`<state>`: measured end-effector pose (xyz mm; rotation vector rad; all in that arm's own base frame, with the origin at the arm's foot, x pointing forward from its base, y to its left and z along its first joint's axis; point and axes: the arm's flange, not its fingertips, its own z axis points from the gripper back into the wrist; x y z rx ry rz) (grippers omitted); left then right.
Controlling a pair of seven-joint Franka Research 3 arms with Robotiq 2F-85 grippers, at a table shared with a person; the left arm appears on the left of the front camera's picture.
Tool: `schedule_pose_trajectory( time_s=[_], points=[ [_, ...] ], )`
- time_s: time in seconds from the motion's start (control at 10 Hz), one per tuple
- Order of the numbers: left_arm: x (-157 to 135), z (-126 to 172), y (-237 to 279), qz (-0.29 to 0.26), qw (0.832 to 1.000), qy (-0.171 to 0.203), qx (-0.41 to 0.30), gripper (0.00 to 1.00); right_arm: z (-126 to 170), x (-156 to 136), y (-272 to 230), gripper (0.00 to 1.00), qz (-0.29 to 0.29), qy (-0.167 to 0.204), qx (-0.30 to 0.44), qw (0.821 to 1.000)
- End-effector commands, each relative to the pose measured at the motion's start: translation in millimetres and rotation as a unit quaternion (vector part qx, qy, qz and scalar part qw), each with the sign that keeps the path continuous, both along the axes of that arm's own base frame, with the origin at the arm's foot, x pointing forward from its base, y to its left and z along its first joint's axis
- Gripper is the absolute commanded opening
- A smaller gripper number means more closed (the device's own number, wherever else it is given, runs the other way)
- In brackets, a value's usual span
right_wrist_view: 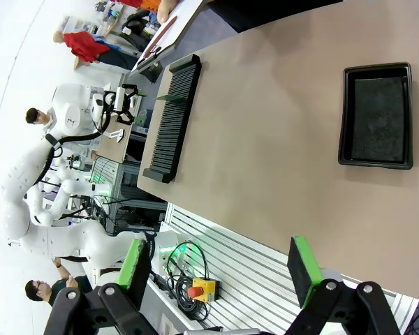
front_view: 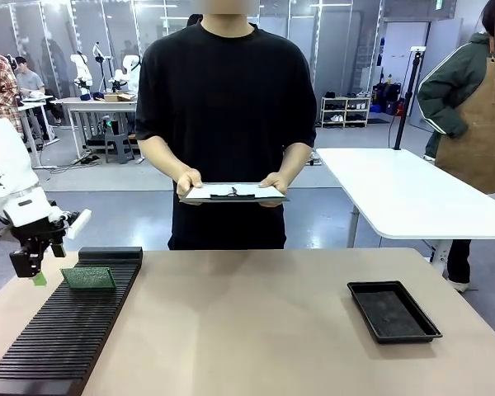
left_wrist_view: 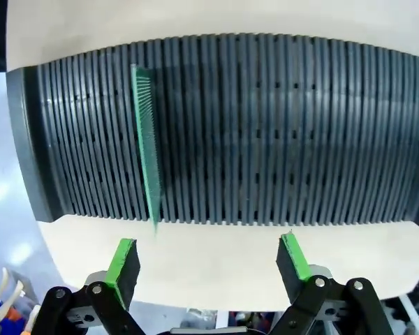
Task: Inspect the PCB.
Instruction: Pick up the Blank PCB and present it to the human.
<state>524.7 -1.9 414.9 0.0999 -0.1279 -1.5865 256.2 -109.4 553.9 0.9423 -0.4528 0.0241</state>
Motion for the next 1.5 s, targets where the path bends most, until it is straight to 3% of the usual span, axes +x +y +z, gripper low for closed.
schedule_pose_trajectory(
  time_s=[0.0, 0.7, 0.8, 0.9, 1.1, 1.4],
  points=[
    [18.9, -8.1, -4.4, 0.027, 1.0, -0.012, 0.0, 1.0, 0.8, 0.4, 0.0, 1.0, 0.003, -0.007, 0.002, 1.0],
    [57.7, -45.7, -2.5, 0.04, 0.999, 0.015, -0.011, 0.98, 0.8, 0.4, 0.0, 1.0, 0.003, -0.007, 0.002, 1.0],
    [59.8, -48.3, -1.2, 0.038, 0.999, 0.018, -0.014, 0.78, 0.8, 0.4, 0.0, 1.0, 0.003, -0.007, 0.002, 1.0],
    [60.1, -50.3, 1.5, 0.038, 0.999, 0.02, -0.015, 0.38, 0.8, 0.4, 0.0, 1.0, 0.003, -0.007, 0.002, 1.0],
    [58.1, -50.5, 1.9, 0.031, 0.999, 0.018, -0.01, 0.0, 0.8, 0.4, 0.0, 1.0, 0.003, -0.007, 0.002, 1.0],
    [56.6, -45.4, -0.8, 0.019, 0.999, 0.014, -0.022, 0.04, 0.8, 0.4, 0.0, 1.0, 0.003, -0.007, 0.002, 1.0]
  ],
)
